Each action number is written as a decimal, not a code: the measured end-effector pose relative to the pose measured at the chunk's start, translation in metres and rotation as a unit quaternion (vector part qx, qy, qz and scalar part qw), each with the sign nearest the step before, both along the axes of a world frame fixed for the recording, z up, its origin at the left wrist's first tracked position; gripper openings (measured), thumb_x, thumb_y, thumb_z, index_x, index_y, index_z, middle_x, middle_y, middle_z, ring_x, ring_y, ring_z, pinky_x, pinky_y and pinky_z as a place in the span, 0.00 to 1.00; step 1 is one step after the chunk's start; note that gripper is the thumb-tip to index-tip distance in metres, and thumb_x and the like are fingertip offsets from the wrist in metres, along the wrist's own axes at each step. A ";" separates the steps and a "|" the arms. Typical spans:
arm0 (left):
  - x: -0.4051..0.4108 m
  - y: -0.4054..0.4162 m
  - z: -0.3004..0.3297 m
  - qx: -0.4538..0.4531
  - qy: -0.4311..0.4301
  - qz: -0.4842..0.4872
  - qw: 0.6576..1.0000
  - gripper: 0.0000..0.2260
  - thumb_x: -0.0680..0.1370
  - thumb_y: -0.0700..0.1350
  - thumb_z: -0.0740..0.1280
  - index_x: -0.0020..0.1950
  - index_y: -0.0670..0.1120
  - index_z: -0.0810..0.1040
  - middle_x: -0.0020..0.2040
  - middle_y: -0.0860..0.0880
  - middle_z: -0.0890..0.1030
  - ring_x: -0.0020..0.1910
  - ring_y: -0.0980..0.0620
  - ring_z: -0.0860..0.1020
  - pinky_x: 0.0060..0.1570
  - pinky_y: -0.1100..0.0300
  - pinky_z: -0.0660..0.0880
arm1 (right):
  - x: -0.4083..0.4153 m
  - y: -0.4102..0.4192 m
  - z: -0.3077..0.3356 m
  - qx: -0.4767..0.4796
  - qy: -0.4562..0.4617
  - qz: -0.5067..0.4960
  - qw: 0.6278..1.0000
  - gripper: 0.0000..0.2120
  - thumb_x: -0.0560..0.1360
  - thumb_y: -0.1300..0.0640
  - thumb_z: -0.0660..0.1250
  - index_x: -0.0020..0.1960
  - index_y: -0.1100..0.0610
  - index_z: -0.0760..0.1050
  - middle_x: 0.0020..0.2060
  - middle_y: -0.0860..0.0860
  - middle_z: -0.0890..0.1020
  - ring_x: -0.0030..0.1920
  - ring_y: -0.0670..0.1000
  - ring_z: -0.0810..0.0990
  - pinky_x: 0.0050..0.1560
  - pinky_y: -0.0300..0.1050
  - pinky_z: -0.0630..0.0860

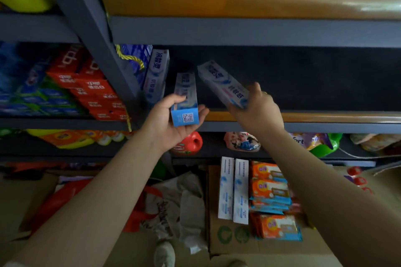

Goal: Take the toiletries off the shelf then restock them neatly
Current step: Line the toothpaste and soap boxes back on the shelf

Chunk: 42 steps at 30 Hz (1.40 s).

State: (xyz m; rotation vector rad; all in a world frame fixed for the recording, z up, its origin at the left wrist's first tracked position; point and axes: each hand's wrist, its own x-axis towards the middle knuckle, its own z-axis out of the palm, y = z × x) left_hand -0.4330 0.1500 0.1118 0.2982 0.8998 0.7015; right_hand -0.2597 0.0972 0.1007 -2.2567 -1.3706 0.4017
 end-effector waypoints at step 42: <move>0.010 0.088 -0.057 0.454 0.681 -0.290 0.495 0.28 0.79 0.45 0.59 0.76 0.57 0.50 0.76 0.45 0.46 0.74 0.39 0.46 0.70 0.39 0.56 | -0.024 0.072 -0.038 -0.046 0.035 0.129 0.990 0.30 0.73 0.46 0.67 0.70 0.54 0.62 0.60 0.58 0.73 0.59 0.59 0.74 0.57 0.52 0.75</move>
